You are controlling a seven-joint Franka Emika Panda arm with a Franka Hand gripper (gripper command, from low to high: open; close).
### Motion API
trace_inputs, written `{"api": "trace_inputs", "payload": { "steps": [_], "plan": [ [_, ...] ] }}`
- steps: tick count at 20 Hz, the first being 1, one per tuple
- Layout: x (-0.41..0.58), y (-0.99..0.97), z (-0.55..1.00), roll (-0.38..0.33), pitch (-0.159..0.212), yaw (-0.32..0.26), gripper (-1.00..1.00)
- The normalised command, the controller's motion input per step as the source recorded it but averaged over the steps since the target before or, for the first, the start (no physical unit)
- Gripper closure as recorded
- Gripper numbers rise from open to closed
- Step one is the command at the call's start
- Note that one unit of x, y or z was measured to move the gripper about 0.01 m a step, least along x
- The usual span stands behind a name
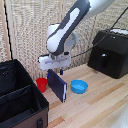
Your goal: Discover the targeted book and set your gripper to the appropriate amplitude. Smoothly guide your gripper in the direction of the book and snatch it firmly. Search for the back section of the caddy. Move the held book towards the back section and lightly deposit it inside.
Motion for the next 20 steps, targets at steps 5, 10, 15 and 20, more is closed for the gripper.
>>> {"api": "trace_inputs", "payload": {
  "steps": [5,10,15,20],
  "plan": [
    [0.030,0.00,-0.13,-0.004,0.000,0.014,1.00],
    [0.006,0.01,-0.03,0.000,0.000,0.000,1.00],
    [0.000,0.04,0.02,0.000,0.000,0.000,1.00],
    [0.000,0.07,0.43,0.000,-0.045,-0.020,1.00]
  ]
}}
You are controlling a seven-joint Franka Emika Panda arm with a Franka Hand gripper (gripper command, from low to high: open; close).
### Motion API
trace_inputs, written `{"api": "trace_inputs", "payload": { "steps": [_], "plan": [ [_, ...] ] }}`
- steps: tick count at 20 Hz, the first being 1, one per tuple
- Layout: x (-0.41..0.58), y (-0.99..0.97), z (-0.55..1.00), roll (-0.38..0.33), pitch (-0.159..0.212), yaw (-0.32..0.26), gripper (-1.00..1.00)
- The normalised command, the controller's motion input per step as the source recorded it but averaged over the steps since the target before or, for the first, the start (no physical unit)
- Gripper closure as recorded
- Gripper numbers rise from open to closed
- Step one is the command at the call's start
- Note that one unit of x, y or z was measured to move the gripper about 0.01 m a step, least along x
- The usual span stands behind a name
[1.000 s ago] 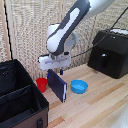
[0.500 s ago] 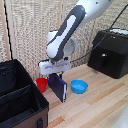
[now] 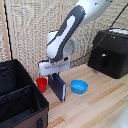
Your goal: Discover the targeted book and set your gripper to the appropriate amplitude. Smoothly guide your gripper in the direction of the book and snatch it firmly. Search for the back section of the caddy. Move the held book towards the back section and lightly deposit it inside.
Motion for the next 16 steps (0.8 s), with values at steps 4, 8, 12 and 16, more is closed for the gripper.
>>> {"api": "trace_inputs", "payload": {
  "steps": [4,8,12,16],
  "plan": [
    [0.037,0.01,0.94,0.006,-0.013,-0.093,1.00],
    [0.172,0.00,1.00,-0.002,0.000,-0.185,1.00],
    [0.267,0.03,0.99,-0.088,0.000,-0.242,1.00],
    [0.294,0.11,0.95,-0.138,0.000,-0.255,1.00]
  ]
}}
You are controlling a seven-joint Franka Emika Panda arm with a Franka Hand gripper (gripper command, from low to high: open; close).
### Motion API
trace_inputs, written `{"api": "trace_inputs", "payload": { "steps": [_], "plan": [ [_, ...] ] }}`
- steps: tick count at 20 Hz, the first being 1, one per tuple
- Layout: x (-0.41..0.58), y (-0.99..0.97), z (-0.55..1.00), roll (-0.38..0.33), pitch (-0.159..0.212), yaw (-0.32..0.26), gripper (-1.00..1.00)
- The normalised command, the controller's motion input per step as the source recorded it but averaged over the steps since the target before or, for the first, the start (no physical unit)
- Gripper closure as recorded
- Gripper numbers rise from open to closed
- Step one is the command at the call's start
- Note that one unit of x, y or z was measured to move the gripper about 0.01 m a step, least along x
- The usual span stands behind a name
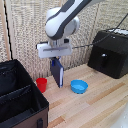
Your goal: Discover the targeted book and set your gripper to the appropriate amplitude. Smoothly guide your gripper in the direction of the book and snatch it firmly. Search for the back section of the caddy. Move the held book towards the back section and lightly deposit it inside.
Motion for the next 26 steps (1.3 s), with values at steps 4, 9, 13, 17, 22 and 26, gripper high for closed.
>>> {"api": "trace_inputs", "payload": {
  "steps": [4,9,13,17,22,26],
  "plan": [
    [0.328,0.15,0.91,-0.133,0.000,-0.238,1.00],
    [0.363,0.17,0.88,-0.120,0.000,-0.225,1.00],
    [0.321,0.15,0.83,-0.109,0.000,-0.243,1.00],
    [0.347,0.16,0.73,-0.049,0.000,-0.233,1.00],
    [0.438,0.21,0.69,-0.006,0.001,-0.200,1.00],
    [0.434,0.27,0.66,0.035,0.023,-0.184,1.00]
  ]
}}
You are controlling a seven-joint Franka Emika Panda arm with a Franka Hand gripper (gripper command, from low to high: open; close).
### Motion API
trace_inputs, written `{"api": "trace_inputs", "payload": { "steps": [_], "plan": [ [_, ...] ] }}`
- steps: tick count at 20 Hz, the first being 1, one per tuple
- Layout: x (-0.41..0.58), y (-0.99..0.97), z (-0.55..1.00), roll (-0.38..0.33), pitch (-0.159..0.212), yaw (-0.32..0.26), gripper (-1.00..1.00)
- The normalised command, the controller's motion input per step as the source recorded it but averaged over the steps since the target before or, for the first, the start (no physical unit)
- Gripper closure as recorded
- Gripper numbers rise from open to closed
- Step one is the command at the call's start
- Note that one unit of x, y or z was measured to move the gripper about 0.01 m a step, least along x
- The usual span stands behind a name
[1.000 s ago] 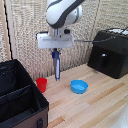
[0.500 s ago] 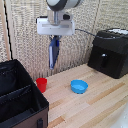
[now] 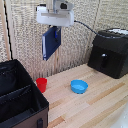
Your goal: Discover the targeted book and set your gripper to the appropriate amplitude. Smoothly guide your gripper in the direction of the book and snatch it firmly. Search for the back section of the caddy. Move the held book towards the back section and lightly deposit it inside.
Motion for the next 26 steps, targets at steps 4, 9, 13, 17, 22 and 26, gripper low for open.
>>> {"api": "trace_inputs", "payload": {
  "steps": [4,9,13,17,22,26],
  "plan": [
    [0.260,0.56,0.75,0.084,0.007,-0.119,1.00],
    [0.035,0.60,0.71,0.105,-0.004,-0.102,1.00],
    [0.094,0.71,0.46,0.138,0.042,-0.052,1.00],
    [0.154,0.69,0.24,0.148,0.110,-0.058,1.00],
    [0.193,0.76,0.06,0.118,0.123,-0.062,1.00],
    [0.198,0.77,0.04,0.111,0.122,-0.066,1.00]
  ]
}}
